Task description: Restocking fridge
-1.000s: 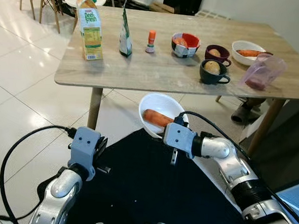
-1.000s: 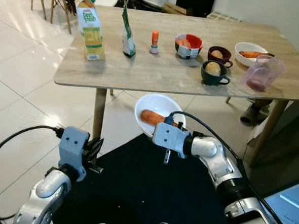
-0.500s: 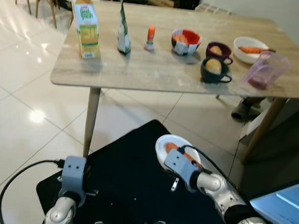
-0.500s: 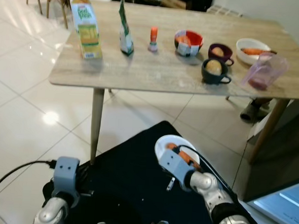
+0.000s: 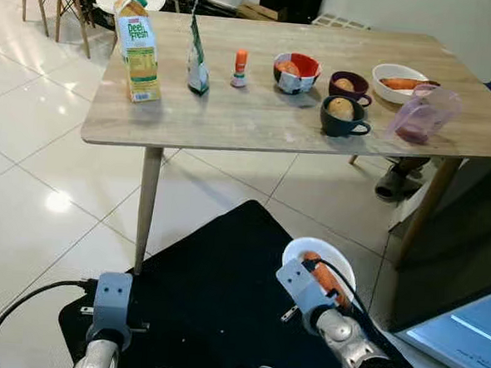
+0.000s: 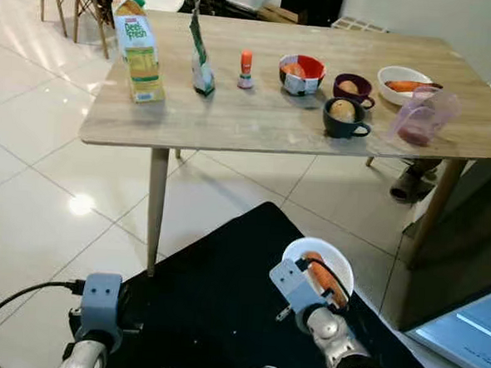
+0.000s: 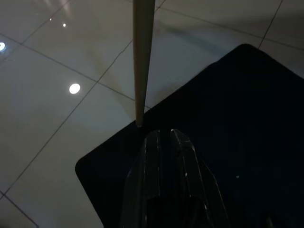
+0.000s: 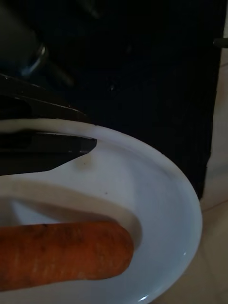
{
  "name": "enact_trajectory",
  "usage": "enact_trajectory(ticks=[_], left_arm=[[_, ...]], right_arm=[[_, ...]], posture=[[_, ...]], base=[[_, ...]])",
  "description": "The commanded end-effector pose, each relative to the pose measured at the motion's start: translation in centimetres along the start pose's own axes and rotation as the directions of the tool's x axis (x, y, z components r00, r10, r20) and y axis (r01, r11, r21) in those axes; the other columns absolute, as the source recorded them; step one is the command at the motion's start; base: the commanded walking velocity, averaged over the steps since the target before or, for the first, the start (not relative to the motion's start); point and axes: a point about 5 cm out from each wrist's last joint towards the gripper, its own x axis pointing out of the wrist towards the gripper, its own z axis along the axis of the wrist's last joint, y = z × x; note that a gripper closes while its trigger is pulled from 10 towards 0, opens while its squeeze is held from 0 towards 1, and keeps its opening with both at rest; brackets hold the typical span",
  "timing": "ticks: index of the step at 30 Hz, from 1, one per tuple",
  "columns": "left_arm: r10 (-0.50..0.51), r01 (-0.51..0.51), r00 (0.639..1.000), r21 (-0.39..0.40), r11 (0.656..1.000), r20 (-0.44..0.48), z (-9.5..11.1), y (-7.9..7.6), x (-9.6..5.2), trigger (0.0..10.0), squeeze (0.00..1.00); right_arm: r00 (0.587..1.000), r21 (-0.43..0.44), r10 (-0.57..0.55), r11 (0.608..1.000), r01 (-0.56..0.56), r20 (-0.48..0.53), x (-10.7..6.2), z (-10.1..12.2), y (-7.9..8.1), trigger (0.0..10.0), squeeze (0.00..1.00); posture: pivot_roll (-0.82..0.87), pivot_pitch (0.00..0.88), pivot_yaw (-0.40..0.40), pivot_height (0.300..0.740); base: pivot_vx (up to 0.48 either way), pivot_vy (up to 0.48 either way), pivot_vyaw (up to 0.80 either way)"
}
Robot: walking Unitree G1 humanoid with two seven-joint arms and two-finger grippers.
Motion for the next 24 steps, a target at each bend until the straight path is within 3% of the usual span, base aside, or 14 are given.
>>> enact_trajectory(ticks=[1,2,7,10,13,24], left_arm=[[0.009,-0.01,0.999,-0.033,0.999,-0.035,-1.0,-0.5,-0.4,10.0,0.0],[-0.01,0.01,0.999,-0.01,1.0,-0.038,-1.3,-0.7,-0.5,10.0,0.0],[-0.089,0.092,0.994,0.061,0.994,-0.058,-1.9,-1.5,-0.9,10.0,0.0],[-0.094,0.098,0.994,0.078,0.992,-0.047,-2.0,-1.7,-1.0,10.0,0.0],[-0.084,0.087,0.996,0.089,0.992,-0.042,-2.0,-1.6,-1.0,10.0,0.0],[-0.058,0.062,0.998,0.112,0.992,-0.032,-2.2,-1.7,-0.9,10.0,0.0]], right_arm=[[1.0,0.072,0.0,0.997,0.002,-0.031,-0.3,-1.1,0.4,10.0,0.0],[0.998,0.126,0.033,0.992,-0.025,-0.062,-0.6,-2.0,1.5,10.0,0.0],[0.987,0.167,0.093,0.983,-0.071,-0.131,-1.4,-4.1,3.3,10.0,0.0],[0.991,0.216,0.06,0.976,-0.032,-0.123,-1.6,-4.3,3.3,10.0,0.0],[0.993,0.187,0.051,0.982,-0.03,-0.109,-1.7,-4.3,3.3,10.0,0.0],[0.995,0.119,-0.04,0.992,0.051,-0.088,-1.8,-4.3,2.5,10.0,0.0]], posture=[[-0.09,0.107,-0.037,0.74],[-0.08,0.107,-0.038,0.74],[-0.08,0.104,-0.035,0.74],[-0.08,0.102,-0.033,0.74],[-0.08,0.101,-0.032,0.74],[-0.08,0.096,-0.03,0.74]], base=[[0.0,0.0,0.0],[0.0,0.0,0.0],[0.0,0.0,0.0],[0.0,0.0,0.0],[0.0,0.0,0.0],[0.0,0.0,-0.75]])
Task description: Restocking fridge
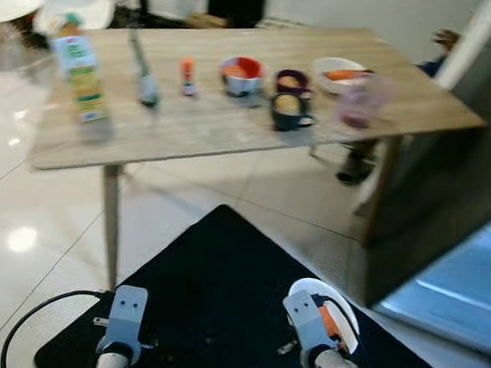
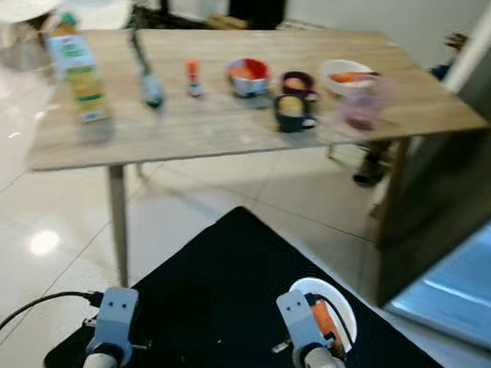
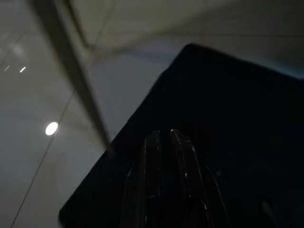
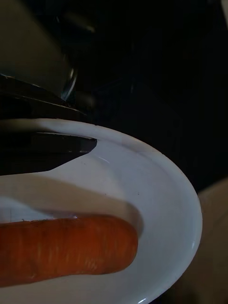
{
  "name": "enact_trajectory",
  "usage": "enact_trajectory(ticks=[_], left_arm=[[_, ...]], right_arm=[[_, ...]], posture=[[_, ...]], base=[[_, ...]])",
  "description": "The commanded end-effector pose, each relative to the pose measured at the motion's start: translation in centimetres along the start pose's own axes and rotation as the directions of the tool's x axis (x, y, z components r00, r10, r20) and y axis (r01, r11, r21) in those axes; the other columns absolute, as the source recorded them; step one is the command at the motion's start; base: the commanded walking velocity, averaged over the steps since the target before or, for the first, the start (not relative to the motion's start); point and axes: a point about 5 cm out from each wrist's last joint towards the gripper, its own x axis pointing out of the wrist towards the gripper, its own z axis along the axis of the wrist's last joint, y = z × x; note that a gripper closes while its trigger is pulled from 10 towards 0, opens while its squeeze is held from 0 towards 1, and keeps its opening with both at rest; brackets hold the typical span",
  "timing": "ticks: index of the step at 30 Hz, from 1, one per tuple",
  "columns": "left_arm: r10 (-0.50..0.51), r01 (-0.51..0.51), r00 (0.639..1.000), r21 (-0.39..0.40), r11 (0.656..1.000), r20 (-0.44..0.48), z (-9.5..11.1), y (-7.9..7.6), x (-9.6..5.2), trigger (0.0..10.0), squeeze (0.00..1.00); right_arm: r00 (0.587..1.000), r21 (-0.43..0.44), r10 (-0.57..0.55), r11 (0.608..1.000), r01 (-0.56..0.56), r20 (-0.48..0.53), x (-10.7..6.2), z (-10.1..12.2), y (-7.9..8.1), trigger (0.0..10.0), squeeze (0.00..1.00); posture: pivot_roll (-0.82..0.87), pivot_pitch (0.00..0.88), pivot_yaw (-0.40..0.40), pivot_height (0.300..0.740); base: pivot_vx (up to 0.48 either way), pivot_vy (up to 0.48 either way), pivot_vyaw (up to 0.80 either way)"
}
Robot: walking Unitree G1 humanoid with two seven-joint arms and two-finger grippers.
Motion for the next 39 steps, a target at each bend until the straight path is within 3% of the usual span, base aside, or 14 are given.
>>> enact_trajectory(ticks=[1,26,39], left_arm=[[0.002,-0.002,1.0,0.002,1.0,-0.014,-0.5,-0.3,-0.3,10.0,0.0],[0.011,-0.011,1.0,0.017,1.0,0.002,-0.4,-0.5,-0.2,10.0,0.0],[-0.055,0.056,0.998,0.02,0.998,-0.043,-0.8,-1.3,-0.2,10.0,0.0]], right_arm=[[1.0,-0.01,-0.016,1.0,0.016,0.017,0.0,0.2,0.0,10.0,0.0],[0.998,-0.046,-0.058,0.997,0.058,0.008,0.1,0.2,-0.5,10.0,0.0],[0.996,-0.016,-0.092,0.996,0.092,-0.014,-0.1,-0.3,-1.0,10.0,0.0]], posture=[[-0.08,0.096,-0.03,0.74],[-0.08,0.098,-0.03,0.74],[-0.09,0.101,-0.028,0.74]], base=[[0.0,0.0,-0.8],[0.0,0.0,-0.8],[0.0,0.0,-0.8]])
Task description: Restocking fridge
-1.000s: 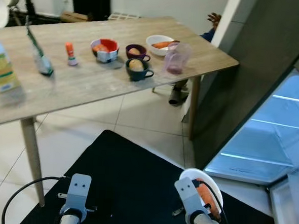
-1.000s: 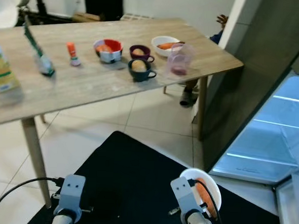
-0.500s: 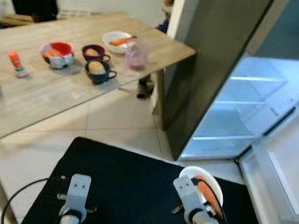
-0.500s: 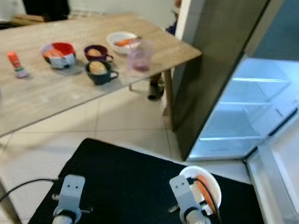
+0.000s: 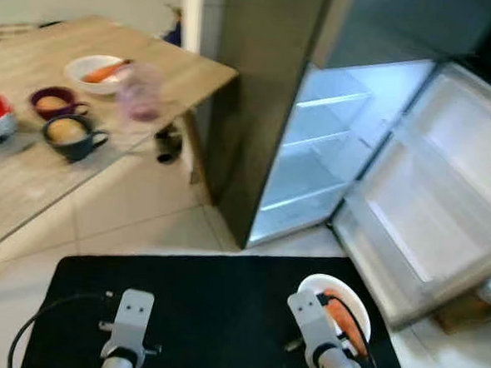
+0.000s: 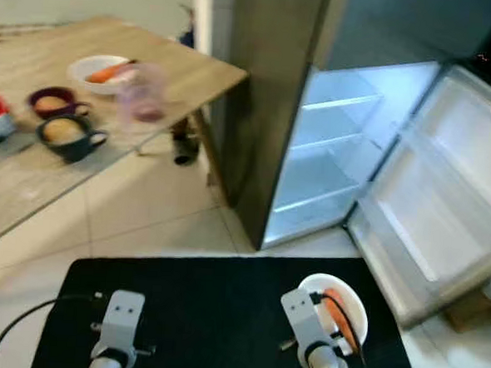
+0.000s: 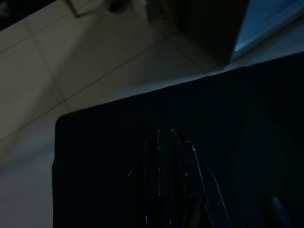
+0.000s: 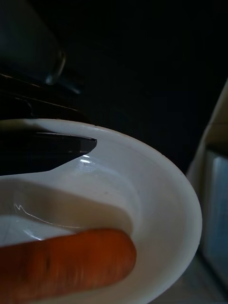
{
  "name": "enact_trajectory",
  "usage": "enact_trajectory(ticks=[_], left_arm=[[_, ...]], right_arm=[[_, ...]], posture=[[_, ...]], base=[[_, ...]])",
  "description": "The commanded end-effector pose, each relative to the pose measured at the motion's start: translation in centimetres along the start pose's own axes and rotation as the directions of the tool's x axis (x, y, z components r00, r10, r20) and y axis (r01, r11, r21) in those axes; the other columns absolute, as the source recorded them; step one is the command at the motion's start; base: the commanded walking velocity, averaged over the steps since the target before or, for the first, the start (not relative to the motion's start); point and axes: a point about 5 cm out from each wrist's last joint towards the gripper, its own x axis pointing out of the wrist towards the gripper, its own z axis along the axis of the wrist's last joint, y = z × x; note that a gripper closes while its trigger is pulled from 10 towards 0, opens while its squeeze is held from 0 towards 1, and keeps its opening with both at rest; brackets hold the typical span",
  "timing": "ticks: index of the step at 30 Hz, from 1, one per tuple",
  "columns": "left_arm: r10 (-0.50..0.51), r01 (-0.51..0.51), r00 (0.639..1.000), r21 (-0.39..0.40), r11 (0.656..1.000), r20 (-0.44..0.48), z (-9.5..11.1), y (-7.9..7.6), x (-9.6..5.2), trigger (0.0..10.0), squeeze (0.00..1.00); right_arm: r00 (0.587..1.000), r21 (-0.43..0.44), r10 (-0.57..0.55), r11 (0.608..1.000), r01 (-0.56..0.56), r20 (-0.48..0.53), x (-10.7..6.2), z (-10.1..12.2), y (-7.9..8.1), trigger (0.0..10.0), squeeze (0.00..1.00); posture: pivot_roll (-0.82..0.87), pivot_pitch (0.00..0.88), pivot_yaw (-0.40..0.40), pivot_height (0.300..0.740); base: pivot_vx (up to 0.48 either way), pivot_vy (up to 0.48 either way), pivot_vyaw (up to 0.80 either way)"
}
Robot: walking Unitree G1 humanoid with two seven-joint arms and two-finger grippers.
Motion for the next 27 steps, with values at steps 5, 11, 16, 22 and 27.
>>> enact_trajectory(ticks=[5,11,16,22,27], left_arm=[[-0.037,0.037,0.999,0.003,0.999,-0.03,-0.32,-0.64,-0.02,10.0,0.0],[-0.057,0.057,0.997,0.002,0.998,-0.048,-0.4,-0.83,0.08,10.0,0.0],[-0.073,0.073,0.996,0.004,0.997,-0.053,-0.29,-0.99,0.24,10.0,0.0],[-0.082,0.082,0.995,-0.001,0.997,-0.05,-0.15,-0.96,0.36,10.0,0.0],[-0.097,0.097,0.994,-0.007,0.995,-0.052,-0.14,-0.68,0.4,10.0,0.0]], right_arm=[[0.999,0.012,-0.031,0.999,0.032,-0.021,-0.18,-0.54,-0.78,10.0,0.0],[0.999,0.021,-0.045,0.999,0.046,-0.028,-0.3,-0.81,-0.96,10.0,0.0],[0.998,0.034,-0.056,0.998,0.057,-0.033,-0.33,-0.9,-1.06,10.0,0.0],[0.997,0.043,-0.062,0.997,0.063,-0.037,-0.35,-0.96,-1.12,10.0,0.0],[0.997,0.06,-0.069,0.996,0.071,-0.04,-0.33,-0.96,-0.97,10.0,0.0]], posture=[[-0.09,0.102,-0.028,0.74],[-0.09,0.102,-0.022,0.74],[-0.09,0.103,-0.02,0.74],[-0.08,0.101,-0.018,0.74],[-0.07,0.095,0.0,0.74]], base=[[0.0,0.0,-0.8],[0.0,0.0,-0.8],[0.0,0.0,-0.8],[0.0,0.0,-0.8],[0.0,0.0,-0.8]])
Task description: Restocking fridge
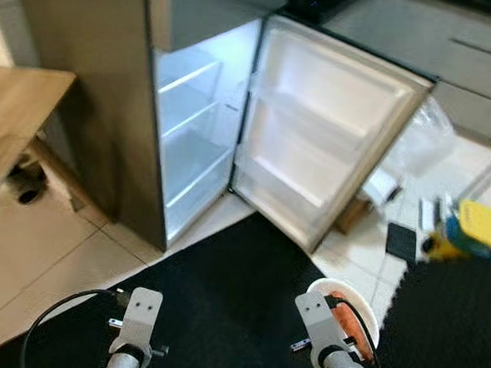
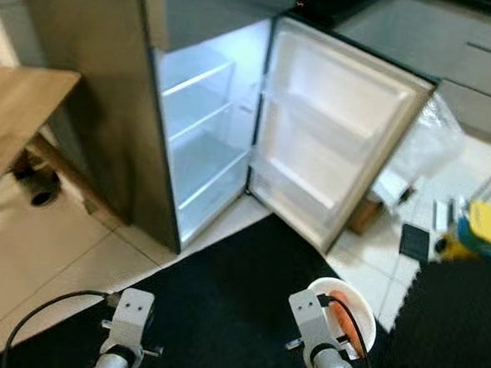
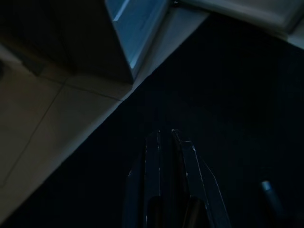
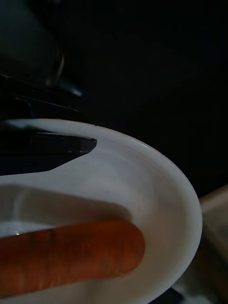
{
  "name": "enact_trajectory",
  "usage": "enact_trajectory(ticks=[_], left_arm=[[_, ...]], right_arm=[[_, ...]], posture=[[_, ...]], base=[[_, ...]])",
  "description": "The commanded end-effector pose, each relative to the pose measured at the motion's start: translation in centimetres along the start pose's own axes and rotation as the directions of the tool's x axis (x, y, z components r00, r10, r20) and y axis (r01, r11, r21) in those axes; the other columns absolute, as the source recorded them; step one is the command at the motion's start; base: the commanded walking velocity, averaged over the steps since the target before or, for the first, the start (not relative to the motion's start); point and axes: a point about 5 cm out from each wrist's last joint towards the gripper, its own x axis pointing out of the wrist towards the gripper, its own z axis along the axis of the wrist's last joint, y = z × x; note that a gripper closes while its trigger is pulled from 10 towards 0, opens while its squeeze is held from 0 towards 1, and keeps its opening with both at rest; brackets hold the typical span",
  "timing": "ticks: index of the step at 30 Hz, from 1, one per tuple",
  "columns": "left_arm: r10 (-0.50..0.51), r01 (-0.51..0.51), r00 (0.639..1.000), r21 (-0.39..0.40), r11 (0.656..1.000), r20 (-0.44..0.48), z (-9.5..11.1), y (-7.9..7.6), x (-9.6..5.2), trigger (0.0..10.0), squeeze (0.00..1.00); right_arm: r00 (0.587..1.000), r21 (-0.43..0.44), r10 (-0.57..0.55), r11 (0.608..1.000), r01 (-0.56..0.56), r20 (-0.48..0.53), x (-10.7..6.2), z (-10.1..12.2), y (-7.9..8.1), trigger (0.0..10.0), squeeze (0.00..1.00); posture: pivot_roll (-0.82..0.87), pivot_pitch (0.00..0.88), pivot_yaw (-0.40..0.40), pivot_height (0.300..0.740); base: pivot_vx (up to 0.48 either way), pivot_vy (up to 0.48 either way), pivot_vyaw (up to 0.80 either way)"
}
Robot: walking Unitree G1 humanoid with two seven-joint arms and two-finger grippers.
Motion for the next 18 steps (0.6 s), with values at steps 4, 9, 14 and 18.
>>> enact_trajectory(ticks=[4,9,14,18], left_arm=[[-0.007,0.007,1.0,0.0,1.0,-0.016,-0.2,0.5,-0.1,10.0,0.0],[-0.001,0.001,1.0,0.016,1.0,-0.008,-0.1,1.0,0.0,10.0,0.0],[0.031,-0.031,0.999,-0.032,0.999,-0.017,-0.1,1.3,0.0,10.0,0.0],[0.038,-0.038,0.999,-0.044,0.998,-0.017,-0.2,1.2,-0.1,10.0,0.0]], right_arm=[[1.0,0.028,-0.026,0.999,0.026,-0.013,0.0,-0.2,-0.3,10.0,0.0],[1.0,0.039,-0.023,0.999,0.023,-0.004,0.0,-0.1,-0.1,10.0,0.0],[1.0,0.012,0.014,1.0,-0.014,0.006,-0.1,-0.1,0.2,10.0,0.0],[1.0,0.009,0.024,1.0,-0.024,0.004,-0.1,-0.2,0.3,10.0,0.0]], posture=[[-0.06,0.093,0.009,0.74],[-0.05,0.091,0.018,0.74],[-0.06,0.094,0.017,0.74],[-0.07,0.095,0.007,0.74]], base=[[0.0,0.0,-0.8],[0.0,0.0,-0.8],[0.0,0.0,-0.16],[0.0,0.0,0.0]])
